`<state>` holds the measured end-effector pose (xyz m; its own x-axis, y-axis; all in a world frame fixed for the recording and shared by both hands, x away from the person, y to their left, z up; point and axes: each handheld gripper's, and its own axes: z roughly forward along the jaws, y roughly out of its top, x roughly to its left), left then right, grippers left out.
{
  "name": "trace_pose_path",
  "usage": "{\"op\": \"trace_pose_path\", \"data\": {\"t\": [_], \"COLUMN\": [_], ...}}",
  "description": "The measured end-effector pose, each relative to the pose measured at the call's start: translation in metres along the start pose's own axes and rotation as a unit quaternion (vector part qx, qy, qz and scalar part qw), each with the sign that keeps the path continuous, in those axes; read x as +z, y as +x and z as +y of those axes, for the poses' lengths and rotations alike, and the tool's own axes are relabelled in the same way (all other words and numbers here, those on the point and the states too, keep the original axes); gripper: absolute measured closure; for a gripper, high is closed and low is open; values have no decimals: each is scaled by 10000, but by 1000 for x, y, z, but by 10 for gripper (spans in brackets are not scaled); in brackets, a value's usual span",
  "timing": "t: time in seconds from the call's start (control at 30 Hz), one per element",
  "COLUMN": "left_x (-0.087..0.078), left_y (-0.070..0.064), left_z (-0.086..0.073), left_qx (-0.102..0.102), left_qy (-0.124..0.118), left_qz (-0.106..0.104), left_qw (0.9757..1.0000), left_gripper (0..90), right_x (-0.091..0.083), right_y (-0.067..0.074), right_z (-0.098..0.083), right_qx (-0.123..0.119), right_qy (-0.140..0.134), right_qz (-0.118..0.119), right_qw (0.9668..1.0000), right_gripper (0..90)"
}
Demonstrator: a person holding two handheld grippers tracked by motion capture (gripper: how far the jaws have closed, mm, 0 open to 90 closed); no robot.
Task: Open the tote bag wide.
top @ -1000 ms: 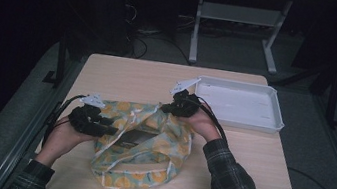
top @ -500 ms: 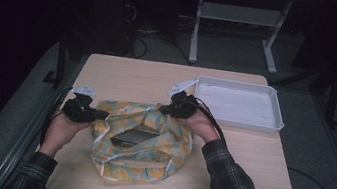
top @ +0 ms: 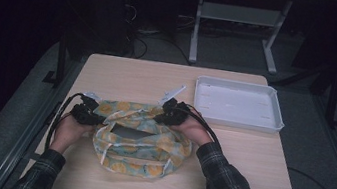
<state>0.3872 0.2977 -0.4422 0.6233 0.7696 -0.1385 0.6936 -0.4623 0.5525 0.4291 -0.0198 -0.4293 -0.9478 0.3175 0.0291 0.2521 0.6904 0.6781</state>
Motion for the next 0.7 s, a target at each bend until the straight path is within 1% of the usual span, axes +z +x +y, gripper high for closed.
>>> {"op": "trace_pose_path", "data": {"t": [0.03, 0.07, 0.1, 0.13, 0.17, 0.2, 0.23, 0.27, 0.3, 0.33, 0.37, 0.4, 0.47, 0.5, 0.57, 0.6, 0.63, 0.67, 0.7], "left_x": [3, 3, 4, 4, 1, 1, -3, -15, -22, -22, -36, -36, -49, -56, -65, -67, -66, -66, -63], "left_y": [-1, -1, -1, -1, 0, 0, 1, 4, 4, 4, 3, 3, -1, -3, -12, -17, -28, -28, -37], "left_z": [-2, -2, -4, -4, -4, -4, -4, -3, -3, -3, -1, -1, 2, 4, 7, 9, 12, 12, 15], "left_qx": [9, 9, 59, 59, 20, 20, -11, -91, -141, -141, -158, -158, -101, -26, 56, 151, 301, 301, 466], "left_qy": [50, 50, 108, 108, 49, 49, 25, -193, -306, -306, -555, -555, -726, -768, -900, -896, -851, -851, -762], "left_qz": [-28, -28, -35, -35, 83, 83, 109, 134, 135, 135, 118, 118, 113, 92, -86, -197, -367, -367, -460], "left_qw": [10000, 10000, 9999, 9999, 10000, 10000, 9999, 9997, 9993, 9993, 9983, 9983, 9972, 9970, 9959, 9957, 9952, 9952, 9949], "left_gripper": [897, 896, 894, 875, 821, 768, 768, 700, 665, 644, 625, 609, 598, 580, 577, 569, 549, 542, 538], "right_x": [2, 2, 4, 4, 5, 5, 5, 4, 4, 4, 3, 3, 4, 4, 5, 5, 5, 5, 4], "right_y": [2, 2, 1, 1, 1, 1, 2, 3, 3, 3, 3, 3, 3, 3, 3, 2, 3, 3, 3], "right_z": [0, 0, -1, -1, -2, -2, -2, -1, -1, -1, -1, -1, -1, -1, -1, -1, -1, -1, -1], "right_qx": [64, 64, 37, 37, 34, 34, 39, 130, 124, 124, 123, 123, 97, 95, 88, 60, 67, 67, 104], "right_qy": [54, 54, 74, 74, 81, 81, 81, 92, 86, 86, 78, 78, 84, 87, 85, 74, 80, 80, 91], "right_qz": [12, 12, 24, 24, 26, 26, 28, 45, 50, 50, 38, 38, 33, 33, 29, 23, 26, 26, 46], "right_qw": [10000, 10000, 10000, 10000, 10000, 10000, 10000, 9999, 9999, 9999, 9999, 9999, 9999, 9999, 9999, 10000, 9999, 9999, 9999], "right_gripper": [891, 891, 892, 892, 892, 892, 891, 891, 892, 892, 892, 892, 892, 891, 891, 891, 892, 892, 891]}}
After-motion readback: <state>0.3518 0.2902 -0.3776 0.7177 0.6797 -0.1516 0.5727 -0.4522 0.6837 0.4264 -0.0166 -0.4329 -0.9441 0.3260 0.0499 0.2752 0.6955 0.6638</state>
